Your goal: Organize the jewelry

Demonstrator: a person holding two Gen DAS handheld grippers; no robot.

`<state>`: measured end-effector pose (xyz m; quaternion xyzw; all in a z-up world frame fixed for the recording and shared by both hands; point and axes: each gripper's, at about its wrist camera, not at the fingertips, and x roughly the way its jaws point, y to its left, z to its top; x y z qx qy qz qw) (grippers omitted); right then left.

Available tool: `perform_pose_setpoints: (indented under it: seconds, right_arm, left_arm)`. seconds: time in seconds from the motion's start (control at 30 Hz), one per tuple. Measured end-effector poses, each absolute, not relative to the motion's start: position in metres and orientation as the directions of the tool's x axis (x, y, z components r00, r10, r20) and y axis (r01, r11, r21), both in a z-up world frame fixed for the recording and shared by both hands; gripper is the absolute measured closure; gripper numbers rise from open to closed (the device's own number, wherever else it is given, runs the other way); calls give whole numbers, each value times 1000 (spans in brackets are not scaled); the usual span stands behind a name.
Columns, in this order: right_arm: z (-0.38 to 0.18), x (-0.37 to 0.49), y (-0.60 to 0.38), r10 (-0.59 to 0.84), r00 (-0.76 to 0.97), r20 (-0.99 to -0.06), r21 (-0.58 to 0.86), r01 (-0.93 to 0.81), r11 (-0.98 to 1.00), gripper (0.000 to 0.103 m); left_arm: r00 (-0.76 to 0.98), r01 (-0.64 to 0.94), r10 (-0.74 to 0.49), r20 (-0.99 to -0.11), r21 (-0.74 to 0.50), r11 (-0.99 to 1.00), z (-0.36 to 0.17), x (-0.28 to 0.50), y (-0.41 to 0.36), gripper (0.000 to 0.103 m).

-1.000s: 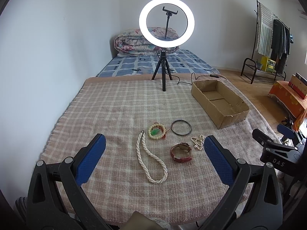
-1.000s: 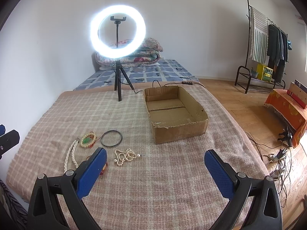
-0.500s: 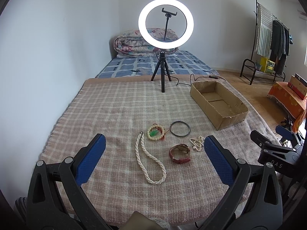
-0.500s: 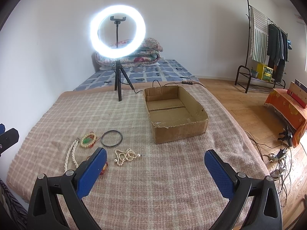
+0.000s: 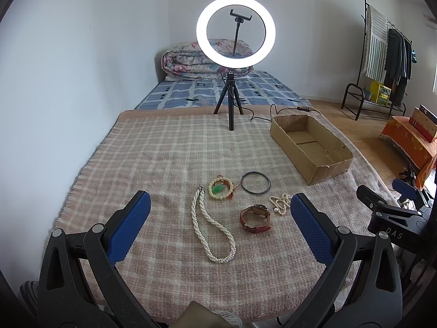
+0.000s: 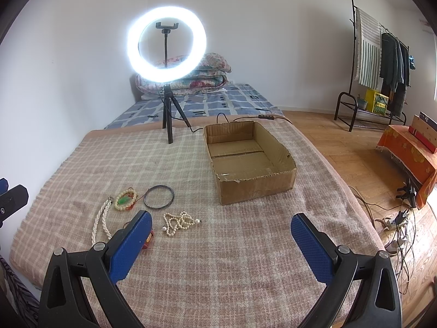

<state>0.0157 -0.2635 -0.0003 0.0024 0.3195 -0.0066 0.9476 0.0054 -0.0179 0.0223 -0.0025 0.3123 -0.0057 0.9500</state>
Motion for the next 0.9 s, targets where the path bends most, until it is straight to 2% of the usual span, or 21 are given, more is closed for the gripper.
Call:
perform_pose_setpoints:
  seconds: [0.9]
  right_arm:
    - [-5, 16, -265, -18, 791, -612, -5, 19, 1000, 0]
  left_arm:
    - [801, 11, -15, -598, -10, 1000, 19, 4, -20, 0]
